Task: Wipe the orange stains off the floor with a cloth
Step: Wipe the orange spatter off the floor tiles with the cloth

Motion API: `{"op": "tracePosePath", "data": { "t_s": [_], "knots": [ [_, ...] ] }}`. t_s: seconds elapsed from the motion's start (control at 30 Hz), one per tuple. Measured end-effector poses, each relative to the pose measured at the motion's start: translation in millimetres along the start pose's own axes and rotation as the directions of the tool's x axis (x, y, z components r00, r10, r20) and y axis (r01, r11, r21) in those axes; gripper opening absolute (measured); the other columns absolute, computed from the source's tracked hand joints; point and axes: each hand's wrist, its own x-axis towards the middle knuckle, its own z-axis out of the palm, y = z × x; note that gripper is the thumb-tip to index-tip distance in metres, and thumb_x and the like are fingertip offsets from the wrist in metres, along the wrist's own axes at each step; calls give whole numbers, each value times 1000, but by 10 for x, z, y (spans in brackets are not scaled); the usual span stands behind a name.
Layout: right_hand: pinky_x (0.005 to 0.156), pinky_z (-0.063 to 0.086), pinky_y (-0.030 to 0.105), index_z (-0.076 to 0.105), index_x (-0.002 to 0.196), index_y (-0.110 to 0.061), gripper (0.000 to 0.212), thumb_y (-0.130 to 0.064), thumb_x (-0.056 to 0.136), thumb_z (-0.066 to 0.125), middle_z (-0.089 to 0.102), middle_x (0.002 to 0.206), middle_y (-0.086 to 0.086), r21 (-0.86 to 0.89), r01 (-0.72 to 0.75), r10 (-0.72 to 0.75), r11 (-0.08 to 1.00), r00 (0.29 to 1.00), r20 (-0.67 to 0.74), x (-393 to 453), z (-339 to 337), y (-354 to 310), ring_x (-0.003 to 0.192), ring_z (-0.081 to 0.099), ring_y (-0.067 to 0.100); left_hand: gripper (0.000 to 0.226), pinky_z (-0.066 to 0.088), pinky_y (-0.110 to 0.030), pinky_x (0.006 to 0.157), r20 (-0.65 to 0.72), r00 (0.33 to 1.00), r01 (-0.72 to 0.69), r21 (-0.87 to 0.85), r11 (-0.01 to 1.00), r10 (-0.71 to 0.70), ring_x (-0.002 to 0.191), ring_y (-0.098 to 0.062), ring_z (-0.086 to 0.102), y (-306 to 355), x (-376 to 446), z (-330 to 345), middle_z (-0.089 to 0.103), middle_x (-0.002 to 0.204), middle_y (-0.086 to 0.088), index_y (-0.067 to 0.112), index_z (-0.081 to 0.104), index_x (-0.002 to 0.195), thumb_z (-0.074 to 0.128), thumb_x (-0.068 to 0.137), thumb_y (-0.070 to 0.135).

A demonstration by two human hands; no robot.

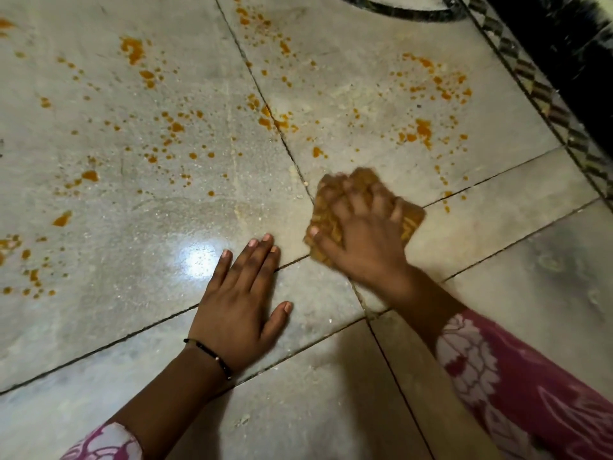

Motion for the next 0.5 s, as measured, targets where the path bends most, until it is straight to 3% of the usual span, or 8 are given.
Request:
{"op": "tracePosePath", "data": {
  "t_s": [0.1,0.2,0.3,0.43,0.5],
  "knots": [
    [108,10,62,25,147,-36,72,-63,81,34,22,157,-4,-38,224,-223,974,975,9,-431,57,-112,138,24,36,69,18,-48,114,-12,1000,-2,-8,1000,2,144,-20,19,14,4,-14,24,155,-7,9,33,145,35,90,50],
    [106,22,60,40,143,-33,69,-62,80,38,35,152,0,-73,327,-325,942,945,37,-825,68,251,135,32,34,70,17,-47,114,-26,1000,-9,3,1000,9,143,-21,20,15,32,-14,24,155,-8,9,32,145,36,89,50],
    [97,31,62,44,139,-31,68,-60,77,39,41,146,4,-52,176,-173,983,984,49,-804,3,690,130,32,36,70,17,-48,114,-29,1000,-4,-6,1000,4,144,-22,20,9,16,0,25,155,-9,8,32,145,38,89,49],
    [105,20,60,23,146,-41,74,-67,77,24,22,156,-2,-7,-121,121,993,992,-18,-85,-73,720,136,18,37,70,15,-47,115,-13,1000,5,4,1000,-5,144,-21,18,5,-2,-3,24,155,-8,8,31,146,38,89,49],
    [107,15,60,22,147,-37,78,-70,76,20,17,158,-1,19,-117,117,993,993,6,207,-106,461,139,13,38,70,15,-47,115,-1,1000,6,11,1000,-6,144,-21,18,11,-1,-5,23,156,-8,8,30,146,38,89,49]
  ]
}}
